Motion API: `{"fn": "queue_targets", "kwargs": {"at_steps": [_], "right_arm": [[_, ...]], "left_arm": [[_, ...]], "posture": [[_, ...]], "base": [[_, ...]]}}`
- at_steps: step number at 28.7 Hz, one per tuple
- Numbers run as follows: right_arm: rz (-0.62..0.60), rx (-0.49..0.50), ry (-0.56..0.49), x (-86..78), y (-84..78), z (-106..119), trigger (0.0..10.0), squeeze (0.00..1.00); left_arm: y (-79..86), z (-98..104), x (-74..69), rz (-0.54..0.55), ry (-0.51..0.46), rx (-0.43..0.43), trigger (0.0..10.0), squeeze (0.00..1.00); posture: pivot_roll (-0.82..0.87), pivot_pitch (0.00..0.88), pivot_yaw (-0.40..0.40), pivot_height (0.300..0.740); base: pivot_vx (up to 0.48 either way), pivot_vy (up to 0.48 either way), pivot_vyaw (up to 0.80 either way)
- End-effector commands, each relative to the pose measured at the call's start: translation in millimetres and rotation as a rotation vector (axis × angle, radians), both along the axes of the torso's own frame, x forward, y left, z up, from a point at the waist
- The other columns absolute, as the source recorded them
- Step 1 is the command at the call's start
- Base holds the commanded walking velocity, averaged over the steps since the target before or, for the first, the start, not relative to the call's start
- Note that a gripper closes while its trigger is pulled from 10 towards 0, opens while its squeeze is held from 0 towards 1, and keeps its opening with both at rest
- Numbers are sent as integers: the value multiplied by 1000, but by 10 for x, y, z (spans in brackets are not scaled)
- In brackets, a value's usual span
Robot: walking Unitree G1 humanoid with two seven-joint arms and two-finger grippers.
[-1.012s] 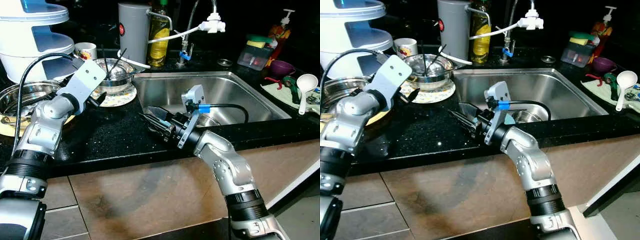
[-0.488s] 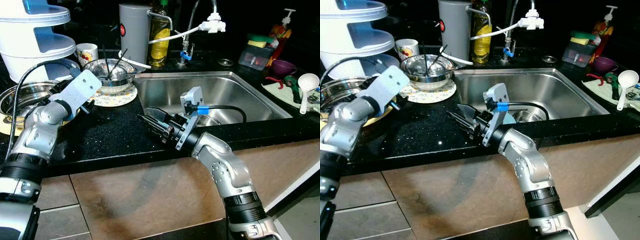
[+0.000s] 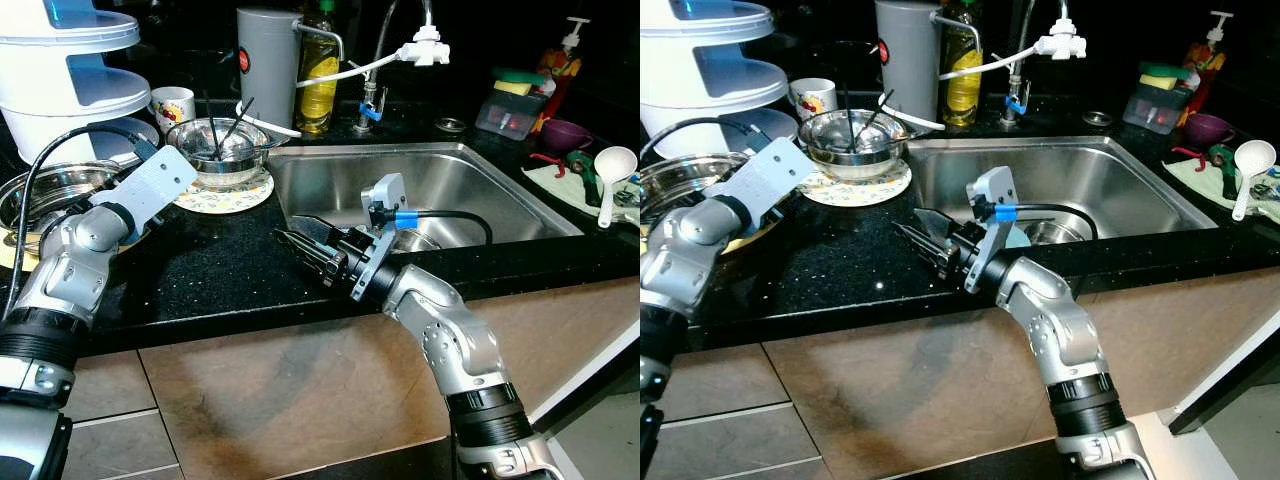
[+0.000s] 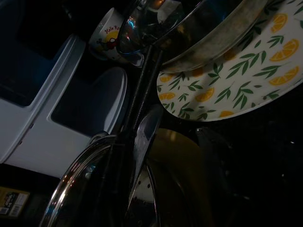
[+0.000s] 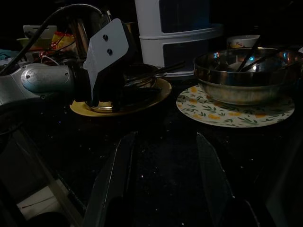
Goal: Kitchen organization
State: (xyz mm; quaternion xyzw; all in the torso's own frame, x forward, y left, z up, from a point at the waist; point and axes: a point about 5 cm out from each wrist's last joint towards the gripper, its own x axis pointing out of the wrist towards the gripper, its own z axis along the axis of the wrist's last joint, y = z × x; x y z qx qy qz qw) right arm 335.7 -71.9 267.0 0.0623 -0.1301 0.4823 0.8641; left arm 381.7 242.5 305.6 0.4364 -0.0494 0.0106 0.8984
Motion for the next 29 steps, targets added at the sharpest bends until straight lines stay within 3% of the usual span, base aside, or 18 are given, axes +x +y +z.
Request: {"fn": "queue_targets", "kwargs": {"at_steps": [1, 2, 3, 4, 5, 6, 7, 8, 9, 23, 26, 29], "right_arm": [[-1, 9, -3, -3, -16, 30, 10000, 0], [-1, 9, -3, -3, -16, 30, 10000, 0], [-2, 10, -3, -2, -20, 33, 10000, 0], [-2, 10, -3, -2, -20, 33, 10000, 0], [-2, 10, -3, 0, -22, 35, 10000, 0], [-2, 10, -3, 0, -22, 35, 10000, 0], [-3, 11, -2, 3, -27, 39, 10000, 0], [-3, 11, -2, 3, -27, 39, 10000, 0], [-3, 11, -1, 6, -28, 40, 10000, 0], [-3, 16, -2, 26, -46, 65, 10000, 0], [-4, 16, -4, 32, -50, 76, 10000, 0], [-7, 18, -8, 34, -62, 96, 10000, 0]], "left_arm": [[78, -67, -4, 40, 36, 29, 10000, 0], [78, -67, -4, 40, 36, 29, 10000, 0], [80, -65, -5, 43, 37, 32, 7255, 0], [80, -65, -5, 43, 37, 32, 7255, 0], [83, -63, -6, 45, 38, 34, 6039, 0], [83, -63, -6, 45, 38, 34, 6039, 0], [92, -56, -9, 50, 37, 38, 667, 0], [92, -56, -9, 50, 37, 38, 667, 0], [96, -55, -9, 52, 37, 39, 0, 0], [125, -10, -18, 60, 27, 41, 0, 0], [117, 45, -29, 54, 13, 41, 0, 0], [12, 265, -95, -2, -33, 10, 0, 0]], "posture": [[26, 152, -59, 740], [26, 152, -59, 740], [26, 152, -59, 740], [26, 152, -59, 740], [26, 152, -59, 740], [26, 152, -59, 740], [26, 152, -59, 740], [26, 152, -59, 740], [25, 151, -60, 740], [23, 150, -64, 740], [18, 148, -64, 740], [15, 149, -62, 740]], "base": [[0, 0, 0], [0, 0, 0], [0, 0, 0], [0, 0, 0], [0, 0, 0], [0, 0, 0], [0, 0, 0], [0, 0, 0], [0, 0, 0], [0, 0, 0], [0, 0, 0], [0, 0, 0]]}}
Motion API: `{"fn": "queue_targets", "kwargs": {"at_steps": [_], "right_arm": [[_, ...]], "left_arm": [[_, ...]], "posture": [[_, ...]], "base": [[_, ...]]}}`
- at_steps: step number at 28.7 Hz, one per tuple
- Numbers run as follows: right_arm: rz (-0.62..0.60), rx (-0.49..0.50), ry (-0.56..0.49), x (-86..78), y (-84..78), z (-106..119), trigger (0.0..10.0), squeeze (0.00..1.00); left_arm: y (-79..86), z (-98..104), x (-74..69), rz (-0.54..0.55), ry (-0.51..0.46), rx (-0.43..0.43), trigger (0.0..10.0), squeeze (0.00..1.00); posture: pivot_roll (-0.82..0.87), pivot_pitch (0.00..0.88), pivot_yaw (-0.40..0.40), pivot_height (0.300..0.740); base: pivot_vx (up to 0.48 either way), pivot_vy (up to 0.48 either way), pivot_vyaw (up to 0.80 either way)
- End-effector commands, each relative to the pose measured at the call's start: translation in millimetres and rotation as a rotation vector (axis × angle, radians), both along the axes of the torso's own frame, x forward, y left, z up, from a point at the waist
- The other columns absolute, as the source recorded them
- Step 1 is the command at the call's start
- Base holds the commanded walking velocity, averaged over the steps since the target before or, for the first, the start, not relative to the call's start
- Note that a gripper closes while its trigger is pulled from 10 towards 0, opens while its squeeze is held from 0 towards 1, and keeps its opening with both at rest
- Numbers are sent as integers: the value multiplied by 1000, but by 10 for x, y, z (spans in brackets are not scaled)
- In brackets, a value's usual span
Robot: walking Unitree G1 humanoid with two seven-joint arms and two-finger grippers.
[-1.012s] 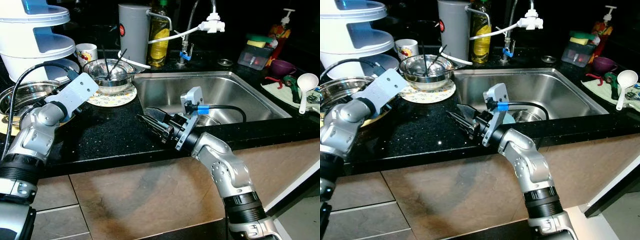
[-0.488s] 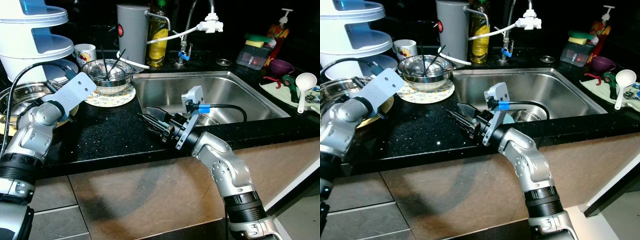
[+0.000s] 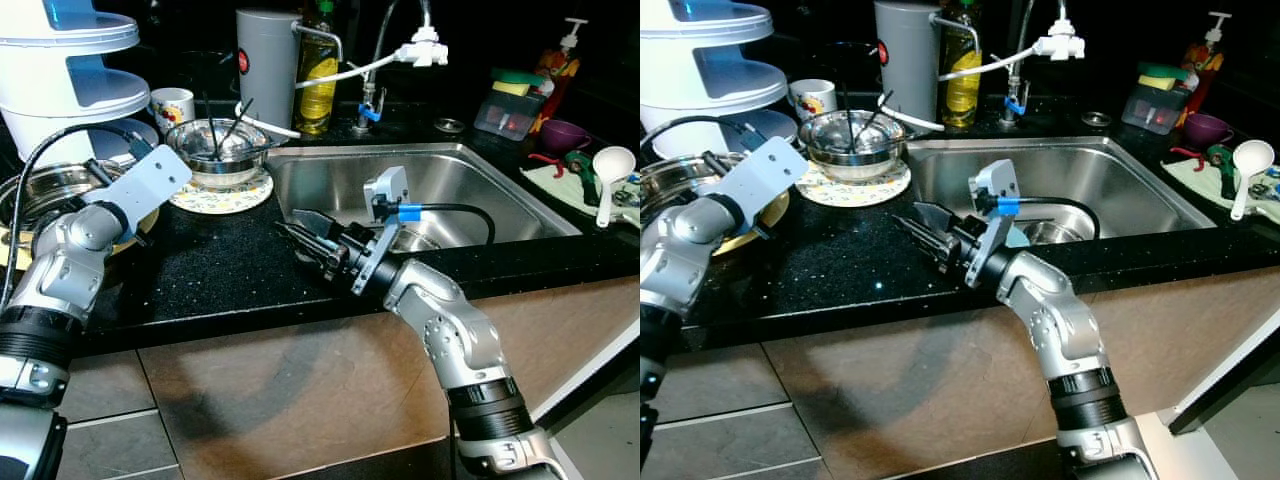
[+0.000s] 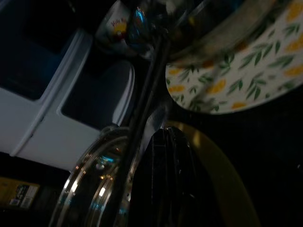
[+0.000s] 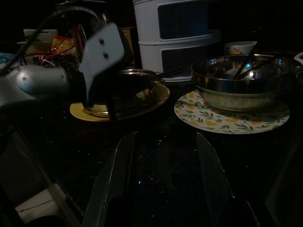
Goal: Kitchen organization
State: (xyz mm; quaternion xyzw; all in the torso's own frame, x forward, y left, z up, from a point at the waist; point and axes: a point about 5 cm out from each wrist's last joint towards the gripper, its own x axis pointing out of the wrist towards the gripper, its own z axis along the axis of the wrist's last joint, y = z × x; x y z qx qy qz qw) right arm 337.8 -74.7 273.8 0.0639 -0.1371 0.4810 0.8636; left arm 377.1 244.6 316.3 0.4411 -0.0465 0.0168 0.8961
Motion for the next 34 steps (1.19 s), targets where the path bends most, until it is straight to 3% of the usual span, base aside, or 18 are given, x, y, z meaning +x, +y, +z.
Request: {"fn": "queue_targets", "kwargs": {"at_steps": [1, 6, 13, 14, 15, 16, 17, 18, 19, 20, 28, 34], "right_arm": [[-5, 8, 3, 13, -34, 28, 10000, 0], [-11, 11, 2, 17, -55, 41, 10000, 0], [-9, 12, 3, 21, -54, 40, 10000, 0], [-8, 12, 4, 21, -51, 39, 10000, 0], [-5, 10, 3, 19, -45, 37, 10000, 0], [-5, 10, 3, 19, -45, 37, 10000, 0], [-2, 9, 4, 18, -40, 36, 10000, 0], [-2, 9, 4, 18, -40, 36, 10000, 0], [0, 8, 4, 16, -38, 36, 10000, 0], [2, 7, 3, 15, -36, 35, 10000, 0], [1, 4, 2, 13, -55, 43, 10000, 0], [4, 2, 8, 1, -61, 31, 10000, 0]], "left_arm": [[-9, 158, -49, -16, -33, 1, 0, 0], [-191, 433, -174, -88, -92, -10, 0, 0], [-247, 462, -188, -98, -88, -3, 0, 0], [-231, 432, -173, -81, -69, 7, 2471, 0], [-164, 379, -138, -31, -43, 24, 10000, 0], [-164, 379, -138, -31, -43, 24, 10000, 0], [-79, 327, -97, 30, -15, 62, 10000, 165], [-79, 327, -97, 30, -15, 62, 10000, 165], [-7, 291, -58, 79, 8, 94, 10000, 1000], [50, 267, -3, 125, 27, 150, 10000, 1000], [-76, 186, 88, 113, 98, 218, 10000, 1000], [-28, 149, 150, 150, 104, 264, 10000, 1000]], "posture": [[15, 149, -62, 740], [15, 150, -65, 740], [16, 149, -64, 740], [18, 145, -63, 740], [17, 144, -62, 740], [17, 144, -62, 740], [17, 140, -63, 740], [17, 140, -63, 740], [17, 141, -61, 740], [15, 139, -60, 740], [8, 137, -53, 740], [5, 136, -52, 740]], "base": [[0, 0, 0], [0, 0, 0], [0, 0, 0], [0, 0, 0], [0, 0, 0], [0, 0, 0], [0, 0, 0], [0, 0, 0], [0, 0, 0], [0, 0, 0], [0, 0, 0], [0, 0, 0]]}}
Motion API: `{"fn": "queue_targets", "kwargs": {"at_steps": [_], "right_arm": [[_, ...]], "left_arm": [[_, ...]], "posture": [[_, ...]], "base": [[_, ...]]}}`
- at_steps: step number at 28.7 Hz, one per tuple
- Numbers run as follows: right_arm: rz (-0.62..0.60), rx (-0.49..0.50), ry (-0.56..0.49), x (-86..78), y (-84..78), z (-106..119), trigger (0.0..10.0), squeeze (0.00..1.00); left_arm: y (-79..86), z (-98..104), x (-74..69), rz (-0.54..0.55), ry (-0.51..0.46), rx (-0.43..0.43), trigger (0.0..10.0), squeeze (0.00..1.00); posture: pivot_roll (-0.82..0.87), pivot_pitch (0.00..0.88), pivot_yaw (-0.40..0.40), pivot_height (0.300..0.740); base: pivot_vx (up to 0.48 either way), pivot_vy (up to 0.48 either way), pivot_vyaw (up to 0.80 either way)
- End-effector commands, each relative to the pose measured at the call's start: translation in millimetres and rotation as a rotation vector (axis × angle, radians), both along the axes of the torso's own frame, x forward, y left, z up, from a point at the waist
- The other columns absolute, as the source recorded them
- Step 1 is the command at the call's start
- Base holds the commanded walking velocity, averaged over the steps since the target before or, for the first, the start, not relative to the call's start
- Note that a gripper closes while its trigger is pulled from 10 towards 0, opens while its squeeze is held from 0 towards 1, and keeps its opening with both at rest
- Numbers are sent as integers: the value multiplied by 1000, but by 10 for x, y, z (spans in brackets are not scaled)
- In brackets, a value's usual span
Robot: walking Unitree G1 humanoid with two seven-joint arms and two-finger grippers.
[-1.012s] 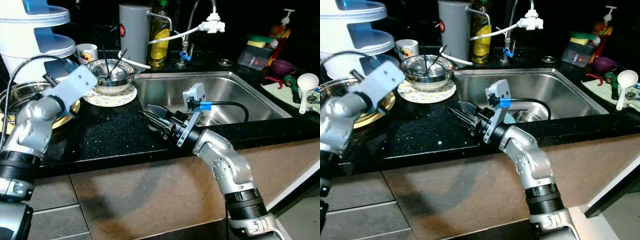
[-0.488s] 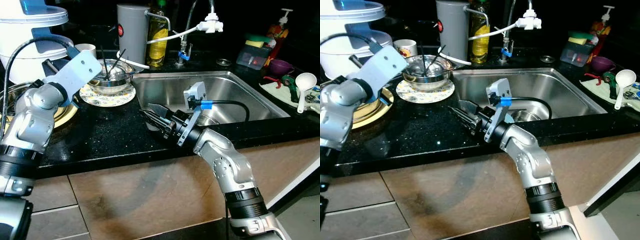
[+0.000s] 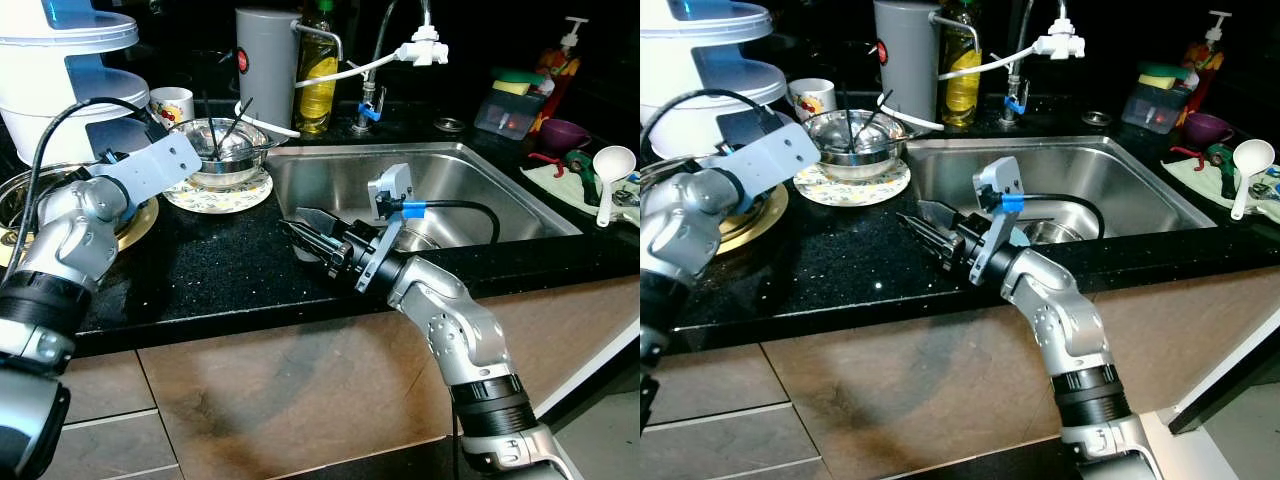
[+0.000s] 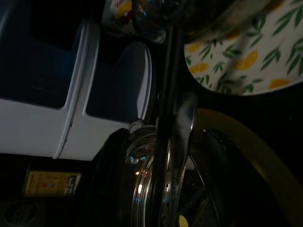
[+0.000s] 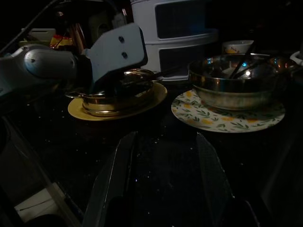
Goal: Kitchen organization
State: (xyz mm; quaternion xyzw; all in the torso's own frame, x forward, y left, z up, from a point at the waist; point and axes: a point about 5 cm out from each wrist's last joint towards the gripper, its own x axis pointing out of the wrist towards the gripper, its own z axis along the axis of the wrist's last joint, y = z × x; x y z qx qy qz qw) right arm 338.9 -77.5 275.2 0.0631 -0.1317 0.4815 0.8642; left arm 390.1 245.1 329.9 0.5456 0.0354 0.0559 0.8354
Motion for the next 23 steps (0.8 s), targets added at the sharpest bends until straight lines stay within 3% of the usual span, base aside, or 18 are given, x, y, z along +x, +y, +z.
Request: {"fn": "queue_targets", "kwargs": {"at_steps": [1, 2, 3, 4, 8, 10, 13, 14, 15, 16, 17, 23], "right_arm": [[6, 9, 2, -13, -32, 14, 10000, 0], [7, 8, 4, -16, -31, 11, 10000, 0], [13, 8, 10, -19, -30, 6, 10000, 0], [39, 14, 32, -32, -23, -7, 10000, 0], [64, 7, 39, -51, -17, -16, 10000, 0], [133, -32, 21, -126, 5, -28, 10000, 0], [149, -54, 12, -151, 20, -48, 10000, 0], [149, -54, 12, -151, 20, -48, 10000, 0], [147, -54, 13, -152, 21, -51, 10000, 0], [146, -54, 14, -152, 23, -53, 10000, 0], [144, -53, 16, -153, 25, -55, 10000, 0], [140, -52, 23, -143, 12, -48, 10000, 0]], "left_arm": [[-22, -8, 31, -1, 4, 36, 10000, 1000], [-14, -22, 43, 3, 10, 40, 10000, 1000], [-4, -48, 59, 11, 20, 49, 10000, 349], [3, -82, 81, 18, 34, 59, 10000, 0], [2, -90, 89, 19, 39, 62, 10000, 0], [1, -97, 102, 15, 52, 53, 10000, 0], [0, -126, 113, 12, 63, 38, 8745, 0], [0, -126, 113, 12, 63, 38, 8745, 0], [2, -131, 117, 12, 65, 37, 4706, 0], [5, -135, 119, 12, 66, 37, 2824, 0], [11, -140, 123, 12, 70, 35, 0, 0], [-2, -87, 130, -4, 50, 18, 0, 0]], "posture": [[5, 136, -52, 740], [5, 136, -52, 740], [5, 136, -52, 740], [5, 136, -52, 740], [5, 136, -52, 740], [4, 147, -49, 740], [4, 147, -49, 740], [4, 147, -49, 740], [7, 149, -48, 740], [7, 149, -48, 740], [8, 150, -48, 740], [8, 152, -50, 740]], "base": [[0, 0, 0], [0, 0, 0], [0, 0, 0], [0, 0, 0], [0, 0, 0], [0, 0, 0], [0, 0, 0], [0, 0, 0], [0, 0, 0], [0, 0, 0], [0, 0, 0], [0, 0, 0]]}}
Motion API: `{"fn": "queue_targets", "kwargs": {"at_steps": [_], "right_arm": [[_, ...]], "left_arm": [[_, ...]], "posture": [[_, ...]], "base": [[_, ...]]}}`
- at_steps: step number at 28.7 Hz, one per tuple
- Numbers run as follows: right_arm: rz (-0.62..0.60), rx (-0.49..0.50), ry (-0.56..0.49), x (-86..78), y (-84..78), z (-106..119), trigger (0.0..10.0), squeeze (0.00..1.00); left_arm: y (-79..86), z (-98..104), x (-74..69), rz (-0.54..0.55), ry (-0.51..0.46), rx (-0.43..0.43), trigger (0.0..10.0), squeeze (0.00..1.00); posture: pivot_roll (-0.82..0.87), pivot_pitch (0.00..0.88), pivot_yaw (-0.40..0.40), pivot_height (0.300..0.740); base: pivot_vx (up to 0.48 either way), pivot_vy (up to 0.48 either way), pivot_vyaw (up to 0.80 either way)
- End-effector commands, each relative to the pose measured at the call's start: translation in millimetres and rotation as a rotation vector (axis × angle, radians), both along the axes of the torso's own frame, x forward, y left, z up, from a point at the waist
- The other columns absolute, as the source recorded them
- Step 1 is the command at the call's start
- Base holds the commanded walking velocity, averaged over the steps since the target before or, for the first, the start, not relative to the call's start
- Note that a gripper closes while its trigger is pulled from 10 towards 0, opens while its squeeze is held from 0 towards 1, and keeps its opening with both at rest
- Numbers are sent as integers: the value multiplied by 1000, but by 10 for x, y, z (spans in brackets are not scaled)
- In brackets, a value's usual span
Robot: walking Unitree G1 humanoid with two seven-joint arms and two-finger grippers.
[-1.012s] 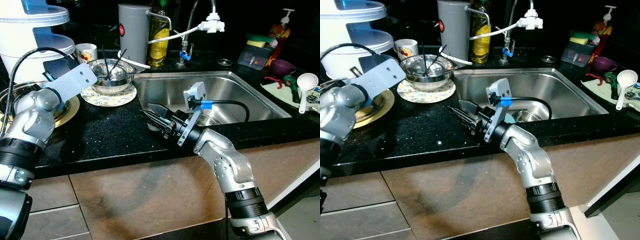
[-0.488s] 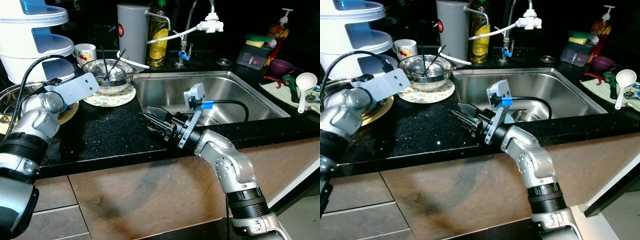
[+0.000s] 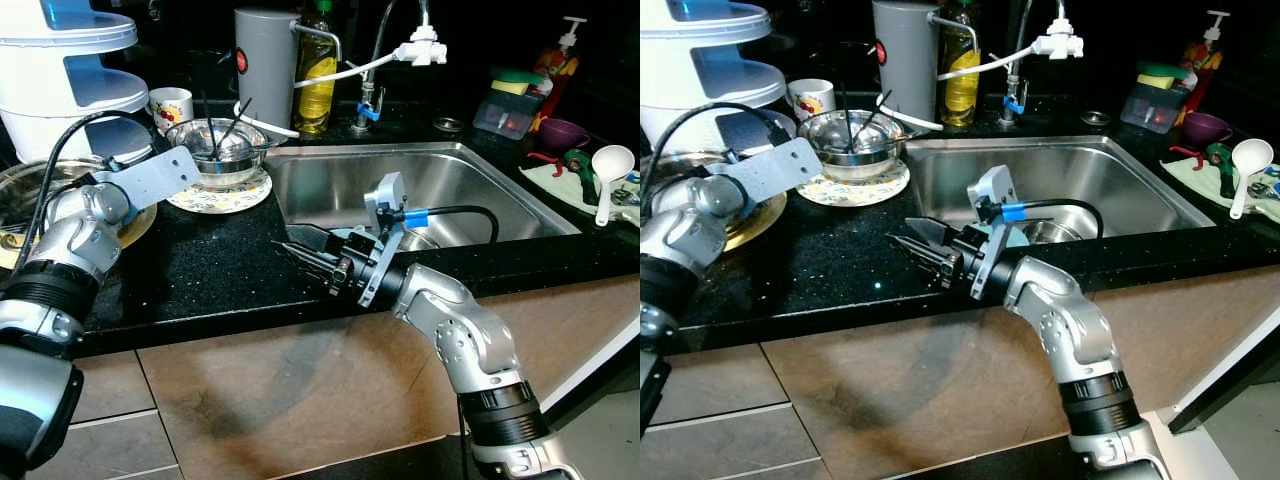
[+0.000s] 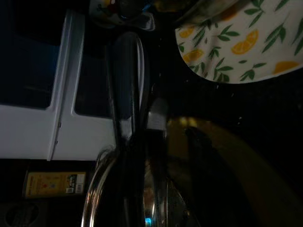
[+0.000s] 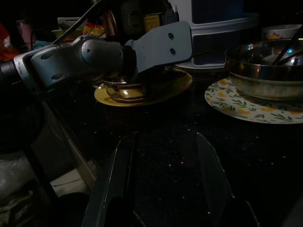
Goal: Kitchen organization
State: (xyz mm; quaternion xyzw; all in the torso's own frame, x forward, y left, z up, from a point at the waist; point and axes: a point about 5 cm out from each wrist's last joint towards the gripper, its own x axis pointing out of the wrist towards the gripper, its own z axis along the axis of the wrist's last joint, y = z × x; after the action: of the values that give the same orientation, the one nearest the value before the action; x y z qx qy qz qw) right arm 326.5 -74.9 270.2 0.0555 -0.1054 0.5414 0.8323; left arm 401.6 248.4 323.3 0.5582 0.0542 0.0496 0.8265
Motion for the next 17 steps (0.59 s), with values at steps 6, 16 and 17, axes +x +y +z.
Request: {"fn": "queue_targets", "kwargs": {"at_steps": [6, 16, 17], "right_arm": [[1, 1, 1, -14, -20, 11, 10000, 0], [-3, 5, -2, -2, -34, 36, 10000, 0], [-4, 5, -2, 0, -36, 38, 10000, 0]], "left_arm": [[-50, 30, 16, -25, -11, -18, 0, 0], [-115, 198, 23, -83, -92, -50, 0, 0], [-127, 222, 22, -93, -105, -58, 0, 0]], "posture": [[9, 152, -51, 740], [7, 152, -53, 740], [7, 152, -53, 740]], "base": [[0, 0, 0], [0, 0, 0], [0, 0, 0]]}}
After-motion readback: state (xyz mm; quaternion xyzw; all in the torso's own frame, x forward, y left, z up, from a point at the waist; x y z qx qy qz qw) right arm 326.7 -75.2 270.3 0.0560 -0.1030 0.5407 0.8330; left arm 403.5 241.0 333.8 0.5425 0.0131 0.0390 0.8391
